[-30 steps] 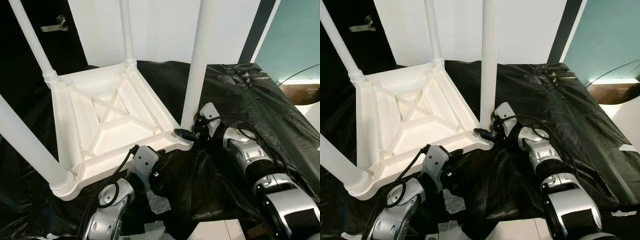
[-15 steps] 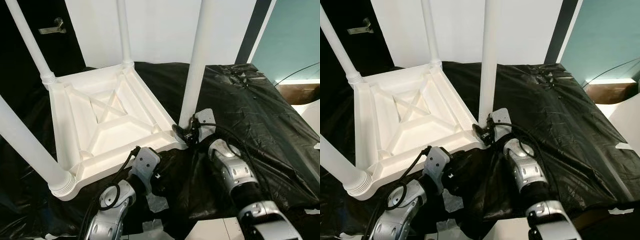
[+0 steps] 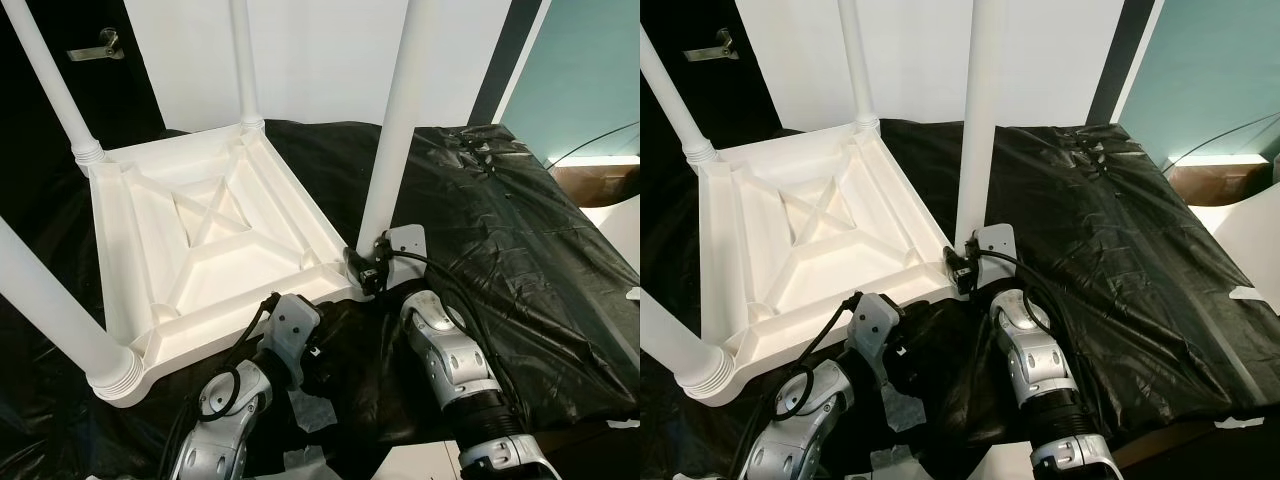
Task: Building children table
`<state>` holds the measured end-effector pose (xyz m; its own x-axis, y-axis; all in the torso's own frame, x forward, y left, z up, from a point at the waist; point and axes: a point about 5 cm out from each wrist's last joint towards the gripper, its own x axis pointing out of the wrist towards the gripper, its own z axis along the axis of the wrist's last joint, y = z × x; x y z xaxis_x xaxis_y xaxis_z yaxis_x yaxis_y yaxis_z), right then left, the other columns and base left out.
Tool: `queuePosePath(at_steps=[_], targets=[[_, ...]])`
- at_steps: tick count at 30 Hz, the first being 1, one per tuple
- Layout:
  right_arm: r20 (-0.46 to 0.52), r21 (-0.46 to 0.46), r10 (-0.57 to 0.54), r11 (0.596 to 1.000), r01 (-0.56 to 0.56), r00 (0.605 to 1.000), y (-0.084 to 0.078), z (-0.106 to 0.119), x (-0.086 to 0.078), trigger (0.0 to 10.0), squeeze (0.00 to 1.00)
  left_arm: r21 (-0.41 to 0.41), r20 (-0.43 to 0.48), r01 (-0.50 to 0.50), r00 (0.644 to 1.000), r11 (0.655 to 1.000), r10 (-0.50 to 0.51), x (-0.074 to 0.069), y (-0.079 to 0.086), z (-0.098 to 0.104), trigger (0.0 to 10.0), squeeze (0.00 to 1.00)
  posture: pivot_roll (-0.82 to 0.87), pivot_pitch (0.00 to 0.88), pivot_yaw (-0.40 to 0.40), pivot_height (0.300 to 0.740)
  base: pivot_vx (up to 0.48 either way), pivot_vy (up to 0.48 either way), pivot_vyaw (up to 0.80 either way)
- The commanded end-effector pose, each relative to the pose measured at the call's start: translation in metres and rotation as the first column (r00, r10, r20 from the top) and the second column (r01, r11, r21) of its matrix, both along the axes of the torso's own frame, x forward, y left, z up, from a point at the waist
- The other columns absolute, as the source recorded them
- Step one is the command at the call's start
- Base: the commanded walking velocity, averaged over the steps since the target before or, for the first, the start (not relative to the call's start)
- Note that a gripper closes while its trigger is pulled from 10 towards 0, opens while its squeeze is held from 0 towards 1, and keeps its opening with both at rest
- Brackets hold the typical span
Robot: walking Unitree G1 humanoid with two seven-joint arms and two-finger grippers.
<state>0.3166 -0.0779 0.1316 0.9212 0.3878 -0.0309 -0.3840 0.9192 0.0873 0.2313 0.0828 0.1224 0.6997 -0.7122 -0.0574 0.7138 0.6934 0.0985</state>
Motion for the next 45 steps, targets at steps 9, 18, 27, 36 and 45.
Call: queuePosePath(at_steps=[9,18,27,36,45], targets=[[-0.044,0.018,0.098,0.995,-0.097,0.994,-0.014,-0.004,-0.004,10.0,1.0,0.005,0.002,-0.09,0.996,0.996,0.09,0.004,0.002,-0.001,10.0,0.0,0.14,0.012,-0.055,0.74,0.0,0.0,0.0],[0.015,-0.113,0.325,0.94,-0.321,0.946,-0.042,0.004,0.007,10.0,0.0,0.016,0.007,-0.085,0.996,0.996,0.085,0.006,0.006,-0.001,10.0,0.0,0.12,0.005,-0.044,0.74,0.0,0.0,0.0],[-0.007,-0.203,0.462,0.868,-0.454,0.887,-0.049,0.009,0.02,10.0,0.0,0.025,0.015,-0.08,0.997,0.996,0.079,0.01,0.009,0.001,10.0,0.0,0.11,0.0,-0.02,0.74,0.0,0.0,0.0],[-0.058,-0.291,0.633,0.729,-0.62,0.772,-0.024,0.017,0.037,10.0,0.0,0.03,0.033,-0.075,0.997,0.997,0.074,0.015,0.01,0.007,10.0,0.0,0.14,0.0,-0.016,0.74,0.0,0.0,0.0],[-0.12,-0.331,0.679,0.66,-0.674,0.724,-0.029,0.01,0.036,0.0,0.0,0.029,0.035,-0.094,0.995,0.995,0.093,0.014,0.013,0.008,10.0,0.0,0.15,0.001,-0.025,0.74,0.0,0.0,0.0]])
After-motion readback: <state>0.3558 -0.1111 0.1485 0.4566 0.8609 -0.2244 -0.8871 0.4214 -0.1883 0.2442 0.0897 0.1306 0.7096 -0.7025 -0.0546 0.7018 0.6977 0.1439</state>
